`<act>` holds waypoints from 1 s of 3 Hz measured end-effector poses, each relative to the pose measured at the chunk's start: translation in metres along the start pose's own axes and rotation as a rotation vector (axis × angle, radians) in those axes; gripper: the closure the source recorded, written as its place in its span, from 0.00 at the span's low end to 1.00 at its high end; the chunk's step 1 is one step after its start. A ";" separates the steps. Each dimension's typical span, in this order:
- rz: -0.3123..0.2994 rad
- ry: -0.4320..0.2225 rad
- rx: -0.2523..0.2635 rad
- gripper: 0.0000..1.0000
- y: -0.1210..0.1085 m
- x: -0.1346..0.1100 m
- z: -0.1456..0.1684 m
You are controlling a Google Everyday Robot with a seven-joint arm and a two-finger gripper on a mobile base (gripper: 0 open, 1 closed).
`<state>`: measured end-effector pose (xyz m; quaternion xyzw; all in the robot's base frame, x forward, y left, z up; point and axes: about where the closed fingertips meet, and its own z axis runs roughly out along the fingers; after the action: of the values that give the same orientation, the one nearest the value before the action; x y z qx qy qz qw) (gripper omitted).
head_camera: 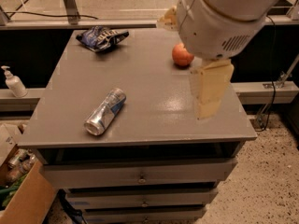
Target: Pick redbull can
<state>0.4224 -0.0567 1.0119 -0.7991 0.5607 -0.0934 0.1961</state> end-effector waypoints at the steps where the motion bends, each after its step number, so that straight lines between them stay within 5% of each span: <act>1: -0.098 -0.020 -0.051 0.00 -0.023 -0.014 0.065; 3: -0.243 -0.013 -0.163 0.00 -0.047 -0.035 0.184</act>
Offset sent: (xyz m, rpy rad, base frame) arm 0.1197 0.0953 -0.1803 -0.1613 0.1392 0.2809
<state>0.5179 0.0282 0.8677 -0.8749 0.4643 -0.0656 0.1214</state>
